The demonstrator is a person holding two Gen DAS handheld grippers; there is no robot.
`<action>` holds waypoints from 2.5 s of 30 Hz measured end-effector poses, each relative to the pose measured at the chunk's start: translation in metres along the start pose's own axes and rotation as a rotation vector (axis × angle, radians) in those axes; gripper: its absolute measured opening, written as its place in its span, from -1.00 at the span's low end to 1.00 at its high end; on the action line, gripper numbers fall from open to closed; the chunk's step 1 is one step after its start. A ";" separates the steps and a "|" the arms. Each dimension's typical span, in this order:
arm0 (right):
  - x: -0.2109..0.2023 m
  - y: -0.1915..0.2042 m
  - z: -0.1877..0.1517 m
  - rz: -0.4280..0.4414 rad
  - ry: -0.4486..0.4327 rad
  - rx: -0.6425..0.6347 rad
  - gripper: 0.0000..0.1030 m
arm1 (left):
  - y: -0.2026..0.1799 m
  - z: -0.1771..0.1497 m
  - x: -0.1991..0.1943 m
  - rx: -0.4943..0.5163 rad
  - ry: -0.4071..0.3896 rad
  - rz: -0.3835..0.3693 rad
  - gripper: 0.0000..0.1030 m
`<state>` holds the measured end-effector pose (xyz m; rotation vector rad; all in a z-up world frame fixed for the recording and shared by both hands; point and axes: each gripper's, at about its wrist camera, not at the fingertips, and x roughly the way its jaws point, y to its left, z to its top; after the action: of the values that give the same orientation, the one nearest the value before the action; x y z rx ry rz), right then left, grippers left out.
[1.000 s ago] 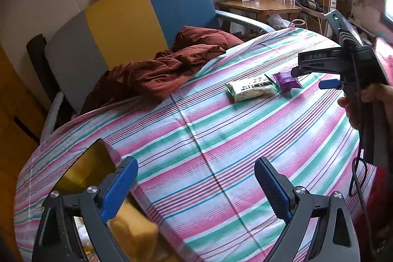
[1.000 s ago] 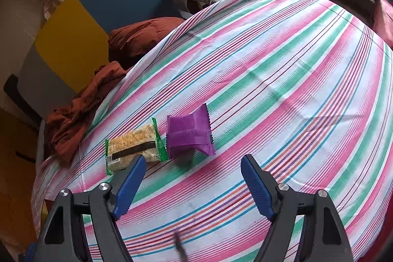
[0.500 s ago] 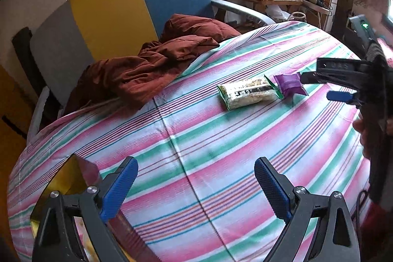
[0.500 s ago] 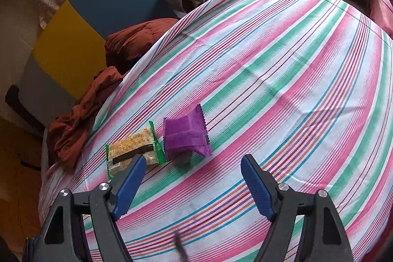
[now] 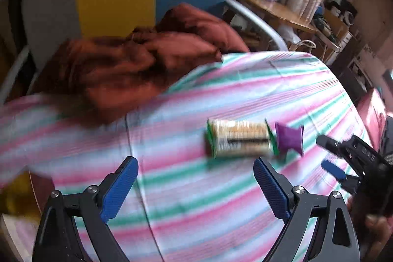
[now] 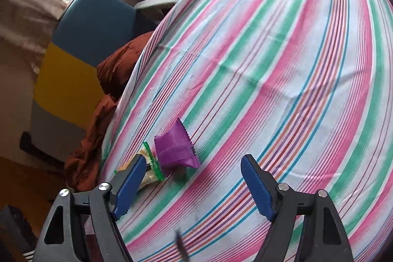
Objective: Organize objects
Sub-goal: 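Move both open tools toward the cracker bar and purple sachet on the cloth, then grasp the green-edged cracker bar with the left tool while the right tool grasps the purple sachet, then carry the cracker bar and purple sachet over the gold tray and release both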
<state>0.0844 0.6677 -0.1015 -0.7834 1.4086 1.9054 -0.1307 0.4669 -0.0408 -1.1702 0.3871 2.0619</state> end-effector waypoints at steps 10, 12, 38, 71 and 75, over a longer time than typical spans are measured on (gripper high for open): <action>0.005 0.003 -0.002 0.026 0.053 -0.003 0.57 | -0.049 0.012 0.045 0.553 -0.007 -0.062 0.86; 0.005 0.005 -0.002 0.037 0.062 -0.010 0.57 | -0.057 0.008 0.052 0.659 -0.003 -0.084 0.86; -0.001 0.019 -0.006 -0.065 0.023 -0.137 0.57 | -0.040 -0.021 0.071 0.408 0.182 -0.140 -0.07; 0.043 0.087 -0.048 -0.240 0.260 -0.990 -0.31 | 0.015 -0.077 -0.066 0.120 0.051 -0.129 -0.12; 0.035 0.101 -0.067 -0.209 0.252 -1.006 -0.31 | 0.029 -0.087 -0.091 0.080 0.003 -0.084 -0.12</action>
<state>-0.0099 0.5850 -0.0859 -1.5893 0.3565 2.3548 -0.0678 0.3570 -0.0145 -1.1226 0.4110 1.9546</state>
